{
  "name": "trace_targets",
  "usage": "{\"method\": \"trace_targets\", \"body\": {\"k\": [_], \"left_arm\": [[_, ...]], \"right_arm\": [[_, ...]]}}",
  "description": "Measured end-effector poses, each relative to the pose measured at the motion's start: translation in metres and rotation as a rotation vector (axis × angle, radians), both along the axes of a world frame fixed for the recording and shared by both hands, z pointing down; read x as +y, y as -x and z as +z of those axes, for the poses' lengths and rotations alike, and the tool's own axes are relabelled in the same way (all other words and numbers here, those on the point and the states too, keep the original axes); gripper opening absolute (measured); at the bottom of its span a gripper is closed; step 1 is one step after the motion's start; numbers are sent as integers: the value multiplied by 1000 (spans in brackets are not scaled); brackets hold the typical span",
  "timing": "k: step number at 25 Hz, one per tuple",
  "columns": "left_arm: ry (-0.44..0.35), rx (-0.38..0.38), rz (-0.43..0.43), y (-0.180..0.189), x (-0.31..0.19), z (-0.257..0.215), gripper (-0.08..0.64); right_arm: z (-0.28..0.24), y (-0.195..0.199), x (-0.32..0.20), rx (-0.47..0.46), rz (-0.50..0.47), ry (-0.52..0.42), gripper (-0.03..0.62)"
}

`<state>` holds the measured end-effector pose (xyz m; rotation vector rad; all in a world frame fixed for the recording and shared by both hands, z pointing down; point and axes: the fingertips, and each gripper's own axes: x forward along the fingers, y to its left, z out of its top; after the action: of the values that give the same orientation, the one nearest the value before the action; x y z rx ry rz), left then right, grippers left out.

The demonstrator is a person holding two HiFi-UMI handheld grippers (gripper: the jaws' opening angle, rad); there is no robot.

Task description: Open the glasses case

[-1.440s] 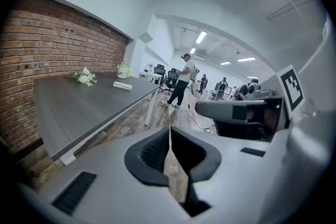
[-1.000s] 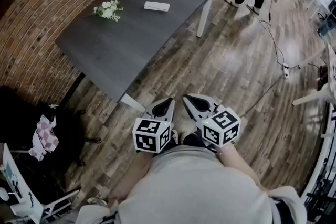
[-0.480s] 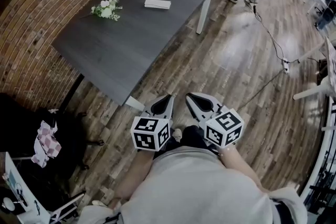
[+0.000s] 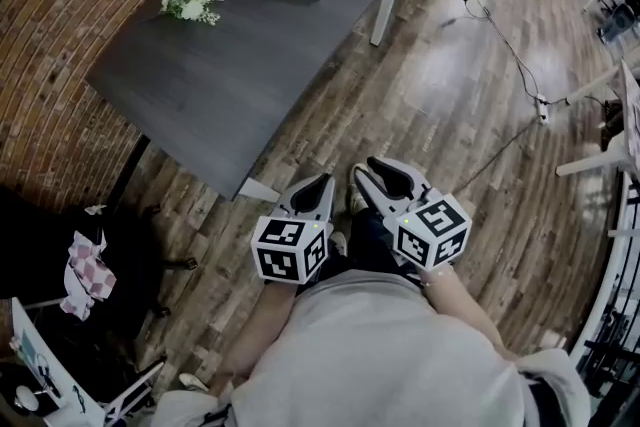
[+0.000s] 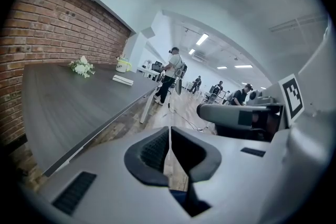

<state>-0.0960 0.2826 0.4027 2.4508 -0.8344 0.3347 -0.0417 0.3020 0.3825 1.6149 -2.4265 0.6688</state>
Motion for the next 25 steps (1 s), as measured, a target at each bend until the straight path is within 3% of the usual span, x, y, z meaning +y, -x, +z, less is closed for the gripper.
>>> {"method": "trace_targets", "body": {"k": [14,25], "left_arm": [[-30,-19,-120,-28,-139,-10,29],[-74,5,-155,-104,-246,-33,29]], "right_arm": [[-8,-31,-134,-7,-120,-37,150],[-40,-97,-246,39,-183,-116,152]]}}
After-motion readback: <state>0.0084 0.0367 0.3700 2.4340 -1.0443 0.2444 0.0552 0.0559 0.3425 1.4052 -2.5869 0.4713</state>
